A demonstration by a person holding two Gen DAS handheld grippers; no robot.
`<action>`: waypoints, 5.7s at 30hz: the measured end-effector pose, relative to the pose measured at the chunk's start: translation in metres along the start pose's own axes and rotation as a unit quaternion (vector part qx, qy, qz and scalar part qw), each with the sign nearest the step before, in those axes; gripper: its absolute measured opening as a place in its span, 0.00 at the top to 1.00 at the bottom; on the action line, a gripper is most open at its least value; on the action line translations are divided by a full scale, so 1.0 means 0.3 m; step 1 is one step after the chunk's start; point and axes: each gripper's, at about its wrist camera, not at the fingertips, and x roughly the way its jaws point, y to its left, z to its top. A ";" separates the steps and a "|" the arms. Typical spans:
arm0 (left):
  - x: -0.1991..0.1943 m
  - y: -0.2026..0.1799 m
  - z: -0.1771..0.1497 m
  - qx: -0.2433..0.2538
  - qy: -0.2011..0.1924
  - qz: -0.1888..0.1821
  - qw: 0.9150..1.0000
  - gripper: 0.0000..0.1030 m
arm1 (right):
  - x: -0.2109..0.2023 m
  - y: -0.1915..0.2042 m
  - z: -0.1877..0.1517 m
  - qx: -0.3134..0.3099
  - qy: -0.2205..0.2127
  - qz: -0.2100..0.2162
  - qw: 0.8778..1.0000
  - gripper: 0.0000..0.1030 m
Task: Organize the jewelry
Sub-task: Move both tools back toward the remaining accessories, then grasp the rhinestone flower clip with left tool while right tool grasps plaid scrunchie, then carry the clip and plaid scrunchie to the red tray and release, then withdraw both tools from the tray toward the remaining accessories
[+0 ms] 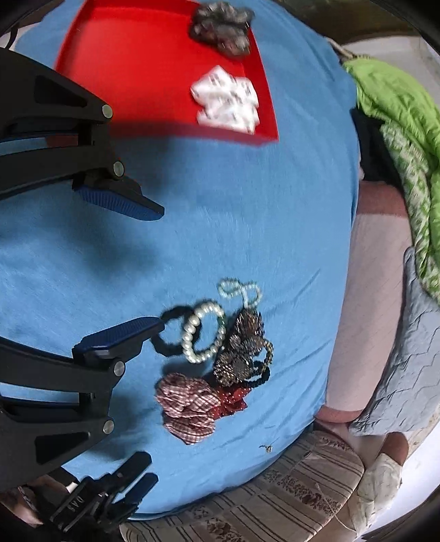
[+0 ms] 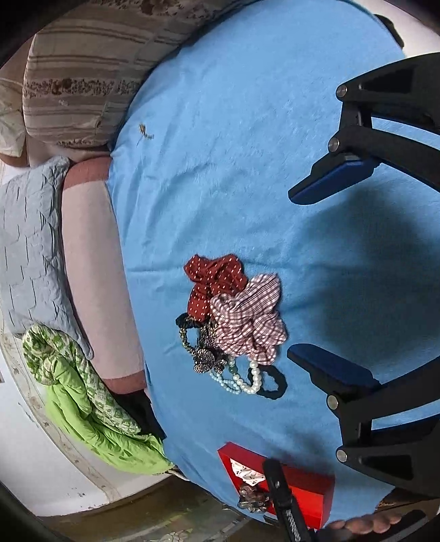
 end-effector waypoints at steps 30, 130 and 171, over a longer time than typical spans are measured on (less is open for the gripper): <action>0.420 -0.174 0.307 -0.075 0.083 -0.131 0.985 0.46 | 0.219 0.043 0.071 -0.010 0.038 0.055 0.998 0.51; -0.318 0.942 -0.065 -0.142 -0.065 0.064 0.986 0.62 | 0.299 1.204 0.009 -0.202 0.090 0.168 0.961 0.61; -0.369 0.327 -0.103 -0.048 -0.064 0.035 0.996 0.50 | -0.025 0.452 -0.050 -0.104 0.031 0.083 0.991 0.47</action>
